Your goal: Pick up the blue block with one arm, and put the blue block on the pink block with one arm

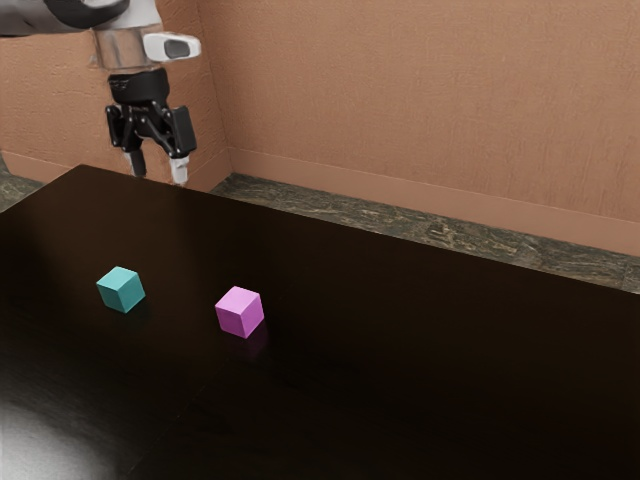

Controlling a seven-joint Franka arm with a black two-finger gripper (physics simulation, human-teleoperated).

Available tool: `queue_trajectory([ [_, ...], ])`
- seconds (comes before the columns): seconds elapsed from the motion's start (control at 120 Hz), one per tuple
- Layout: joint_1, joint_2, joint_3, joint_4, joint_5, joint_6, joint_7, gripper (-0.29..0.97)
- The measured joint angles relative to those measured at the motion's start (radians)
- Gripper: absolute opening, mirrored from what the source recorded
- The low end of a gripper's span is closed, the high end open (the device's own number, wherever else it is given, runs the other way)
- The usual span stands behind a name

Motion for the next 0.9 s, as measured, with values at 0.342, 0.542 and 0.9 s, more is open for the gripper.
queue_trajectory([
  [0.342,0.384,0.000,-0.035,-0.419,0.032,0.442,0.079,0.65],
  [0.542,0.998,0.071,-0.286,-0.633,0.037,0.906,0.231,0.65],
  [0.9,0.891,0.237,-0.391,-0.679,-0.055,1.322,0.473,0.63],
])
